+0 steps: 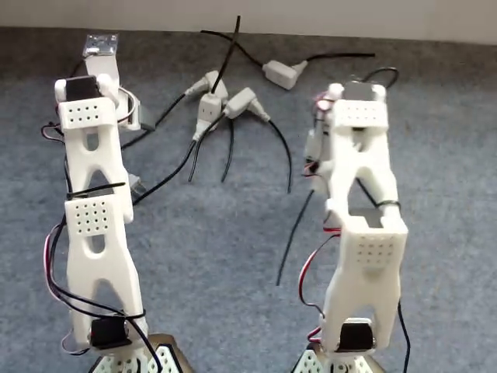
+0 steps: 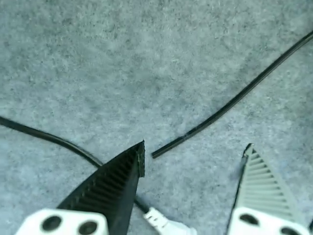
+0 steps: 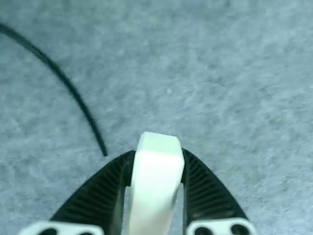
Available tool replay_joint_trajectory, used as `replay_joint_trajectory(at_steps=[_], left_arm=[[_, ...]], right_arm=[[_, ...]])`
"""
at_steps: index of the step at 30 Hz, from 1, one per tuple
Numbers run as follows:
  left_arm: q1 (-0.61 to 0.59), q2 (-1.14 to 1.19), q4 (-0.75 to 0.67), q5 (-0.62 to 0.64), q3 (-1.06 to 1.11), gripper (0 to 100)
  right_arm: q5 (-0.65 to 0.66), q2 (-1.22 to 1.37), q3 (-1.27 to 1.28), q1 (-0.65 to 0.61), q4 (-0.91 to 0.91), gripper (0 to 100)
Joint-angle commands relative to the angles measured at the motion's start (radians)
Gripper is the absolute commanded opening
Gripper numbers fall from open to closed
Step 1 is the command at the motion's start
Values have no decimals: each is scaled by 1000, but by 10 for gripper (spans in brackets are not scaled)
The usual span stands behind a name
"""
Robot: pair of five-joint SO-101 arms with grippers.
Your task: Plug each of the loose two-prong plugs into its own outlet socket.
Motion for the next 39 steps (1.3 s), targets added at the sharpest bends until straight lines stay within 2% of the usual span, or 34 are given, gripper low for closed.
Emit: replay_joint_trajectory(at_steps=[1, 4, 9, 19, 22, 27, 30, 35, 39], left_arm=[[-64, -15, 51, -3, -113, 309], [-94, -15, 64, -3, -162, 309], [-128, -13, 64, -3, -165, 309], [-131, -13, 66, -2, -165, 309], [-131, -12, 66, -2, -165, 309], [-127, -8, 66, 0, -165, 309], [-119, -10, 66, 0, -165, 309], [-120, -13, 66, 0, -165, 309], [-120, -12, 66, -2, -165, 309]], right_arm=[[-58, -24, -58, -99, 54, 63], [-95, -44, -45, -165, 70, 60], [-199, -114, 154, -292, 58, 59], [-583, -105, 245, -495, -262, 59], [-603, -54, 275, -512, -337, 63], [-563, -18, 275, -501, -337, 70], [-486, -19, 246, -499, -320, 167], [-514, -18, 131, -510, -154, 416], [-512, -13, 62, -526, -81, 465]])
